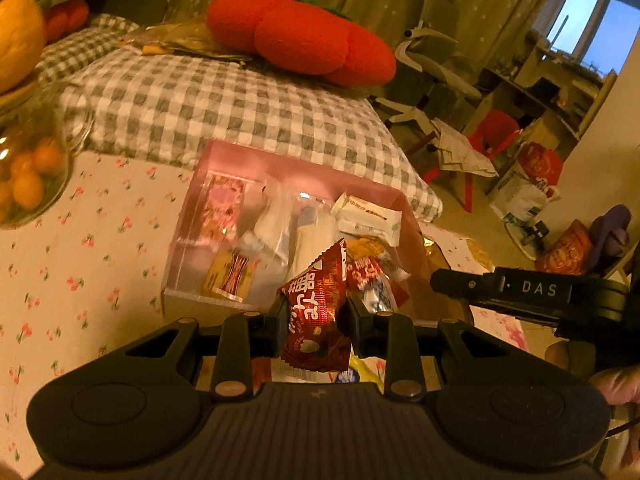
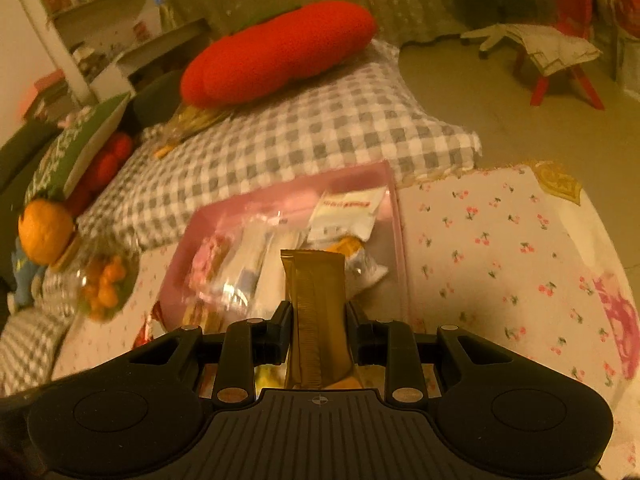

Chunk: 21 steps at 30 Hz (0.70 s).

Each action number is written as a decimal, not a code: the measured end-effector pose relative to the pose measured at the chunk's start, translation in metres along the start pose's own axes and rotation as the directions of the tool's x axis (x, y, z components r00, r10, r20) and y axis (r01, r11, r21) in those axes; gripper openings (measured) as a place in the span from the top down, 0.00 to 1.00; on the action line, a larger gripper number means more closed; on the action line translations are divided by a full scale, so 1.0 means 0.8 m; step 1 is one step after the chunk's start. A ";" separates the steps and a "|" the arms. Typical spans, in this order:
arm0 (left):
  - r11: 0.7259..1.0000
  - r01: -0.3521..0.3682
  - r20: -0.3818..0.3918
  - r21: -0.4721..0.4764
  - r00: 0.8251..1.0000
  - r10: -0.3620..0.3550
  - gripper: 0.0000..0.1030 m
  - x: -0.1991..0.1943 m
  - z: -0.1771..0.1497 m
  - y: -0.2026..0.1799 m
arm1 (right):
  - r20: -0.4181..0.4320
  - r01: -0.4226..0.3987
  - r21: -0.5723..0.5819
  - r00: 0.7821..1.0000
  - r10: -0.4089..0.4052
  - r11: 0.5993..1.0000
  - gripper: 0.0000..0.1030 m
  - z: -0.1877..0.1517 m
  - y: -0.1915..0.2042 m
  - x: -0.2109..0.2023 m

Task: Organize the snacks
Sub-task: 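Lift the red candy bag and gold bar and carry both over the box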

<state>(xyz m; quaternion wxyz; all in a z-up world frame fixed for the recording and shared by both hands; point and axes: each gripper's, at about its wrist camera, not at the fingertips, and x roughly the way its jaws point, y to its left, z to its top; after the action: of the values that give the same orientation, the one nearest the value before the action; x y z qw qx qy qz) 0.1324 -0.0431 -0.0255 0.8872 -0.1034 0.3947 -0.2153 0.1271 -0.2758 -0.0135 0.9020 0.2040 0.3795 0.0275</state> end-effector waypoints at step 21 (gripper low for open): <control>0.985 -0.139 0.000 0.101 0.990 0.140 0.73 0.075 0.022 -0.019 | 0.021 -0.019 0.011 1.000 0.019 1.000 0.73 0.012 -0.021 0.053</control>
<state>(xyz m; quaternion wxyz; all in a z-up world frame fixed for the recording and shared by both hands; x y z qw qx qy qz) 0.1767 -0.0839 -0.0481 0.9028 -0.0299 0.3927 -0.1726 0.1622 -0.2861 -0.0427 0.9044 0.2131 0.3682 0.0319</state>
